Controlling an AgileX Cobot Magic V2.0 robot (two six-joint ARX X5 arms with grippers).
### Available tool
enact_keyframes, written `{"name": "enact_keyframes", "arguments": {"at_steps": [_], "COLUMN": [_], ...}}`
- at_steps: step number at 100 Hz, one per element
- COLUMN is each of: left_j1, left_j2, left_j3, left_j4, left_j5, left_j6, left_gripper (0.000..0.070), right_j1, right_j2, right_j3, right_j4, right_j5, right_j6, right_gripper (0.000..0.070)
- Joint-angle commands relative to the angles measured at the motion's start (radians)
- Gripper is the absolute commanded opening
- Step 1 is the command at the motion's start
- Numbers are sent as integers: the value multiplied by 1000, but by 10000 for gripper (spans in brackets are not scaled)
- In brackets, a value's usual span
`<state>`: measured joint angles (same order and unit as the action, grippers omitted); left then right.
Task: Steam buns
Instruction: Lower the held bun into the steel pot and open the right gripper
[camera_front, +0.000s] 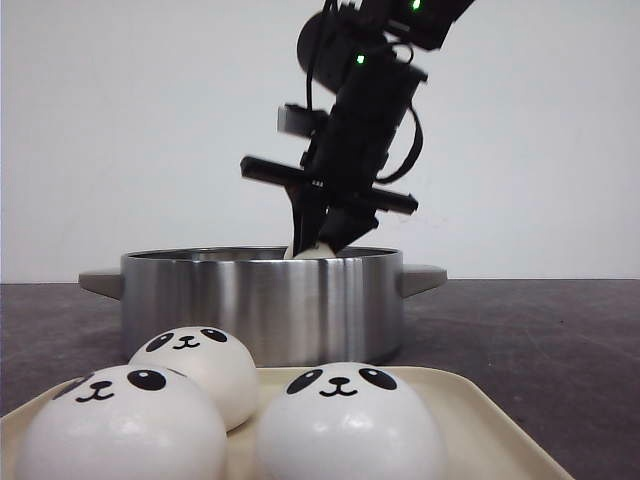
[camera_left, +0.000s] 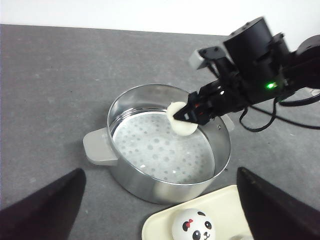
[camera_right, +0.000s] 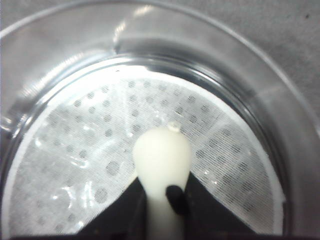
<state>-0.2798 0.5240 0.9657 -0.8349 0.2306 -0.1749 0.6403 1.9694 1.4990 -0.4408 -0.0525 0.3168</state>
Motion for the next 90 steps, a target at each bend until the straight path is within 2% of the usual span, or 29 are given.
{"name": "enact_keyframes", "arguments": {"at_steps": [1,15,21,38,48,59,69,90], "left_j1": [-4,-4,-4,-4,-4,-4,-4,-4], "left_j2": [5,5,5,5,5,5,5,5], "left_j3": [13,13,13,13,13,13,13,13], "left_j4": [9,-5,-15,-18,-18,-18,-18,-26], "left_j5": [-6,-6,-6,-6,-6,-6,-6,-6], "left_j6": [10,10,10,10,10,10,10,10], "left_gripper": [593,593,593,593,593,592,593,593], "right_j1": [7,-2,-2,-2,-2,-2,-2,-2], "right_j2": [32,34,34,34,34,34,34,34], "right_j3": [22,21,21,21,21,21,21,21], "right_j4": [20,27,30,10,5,3,-9,-24], "right_j5": [3,4,3,4,4,4,5,8], "right_j6": [-6,12,13,13,13,13,14,13], "right_gripper": [0,4,31,224,273,295,383,405]}}
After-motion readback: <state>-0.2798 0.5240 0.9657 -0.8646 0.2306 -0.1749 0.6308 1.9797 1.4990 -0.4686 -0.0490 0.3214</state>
